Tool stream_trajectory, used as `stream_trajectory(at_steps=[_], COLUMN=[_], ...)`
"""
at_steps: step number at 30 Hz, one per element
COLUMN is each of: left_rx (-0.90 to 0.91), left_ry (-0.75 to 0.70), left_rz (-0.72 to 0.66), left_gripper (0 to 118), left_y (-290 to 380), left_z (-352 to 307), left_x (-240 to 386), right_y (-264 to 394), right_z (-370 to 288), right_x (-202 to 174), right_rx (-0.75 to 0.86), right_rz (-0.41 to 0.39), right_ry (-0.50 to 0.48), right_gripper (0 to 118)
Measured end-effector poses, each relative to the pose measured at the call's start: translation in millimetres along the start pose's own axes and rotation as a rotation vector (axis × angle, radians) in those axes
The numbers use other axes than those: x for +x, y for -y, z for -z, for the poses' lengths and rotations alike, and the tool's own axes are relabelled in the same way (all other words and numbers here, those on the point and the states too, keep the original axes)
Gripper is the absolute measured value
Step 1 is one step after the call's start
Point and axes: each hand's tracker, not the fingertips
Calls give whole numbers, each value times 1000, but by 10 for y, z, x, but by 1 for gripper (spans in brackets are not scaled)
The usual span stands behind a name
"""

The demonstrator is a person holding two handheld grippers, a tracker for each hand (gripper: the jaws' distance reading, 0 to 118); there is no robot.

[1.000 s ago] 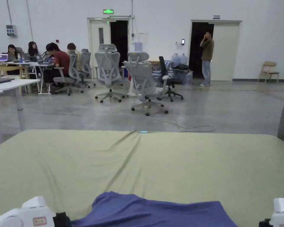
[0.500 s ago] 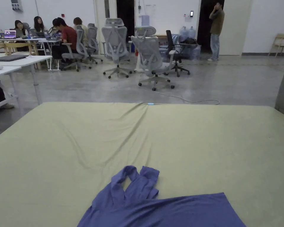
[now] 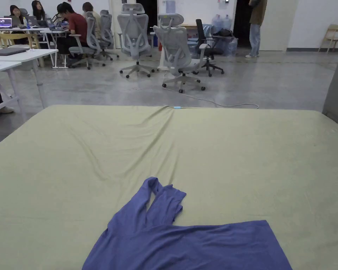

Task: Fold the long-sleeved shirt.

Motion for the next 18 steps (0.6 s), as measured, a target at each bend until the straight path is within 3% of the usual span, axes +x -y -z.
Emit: stream_trajectory(at_steps=[3,4,5,6,7,8,12,13,15,16,18], left_rx=[49,39,-19,-65,-45,-37,-38,-9,46,41,74], left_ry=[26,14,4,0,-4,-32,20,9,-5,-13,-93], left_rz=[68,79,113,148,171,195,121,89,106,120,177], left_gripper=[116,116,112,98,40,2,8,35,111,116,111], left_y=[102,155,191,240,307,343,43,-116,-475,-620,-828], left_z=[-197,-213,-222,-212,-211,-145,203,336,721,963,1388], left_x=[168,221,254,284,368,415,451,474,534,562,618], right_y=[-144,-92,-101,-97,-90,-168,-192,-223,-296,-202,-251], right_z=[-155,-241,-278,-308,-305,-380,-194,-145,-59,105,240], right_x=[-72,278,301,310,301,-75,-212,-226,-251,-59,69], right_rx=[83,101,101,98,98,90,63,59,53,56,54], right_rz=[93,96,93,88,77,95,64,67,58,112,113], right_ry=[-37,-52,-59,-79,-93,-67,-120,-118,-108,-117,-109], right_gripper=[116,116,110,92,39,4,4,4,4,4,4])
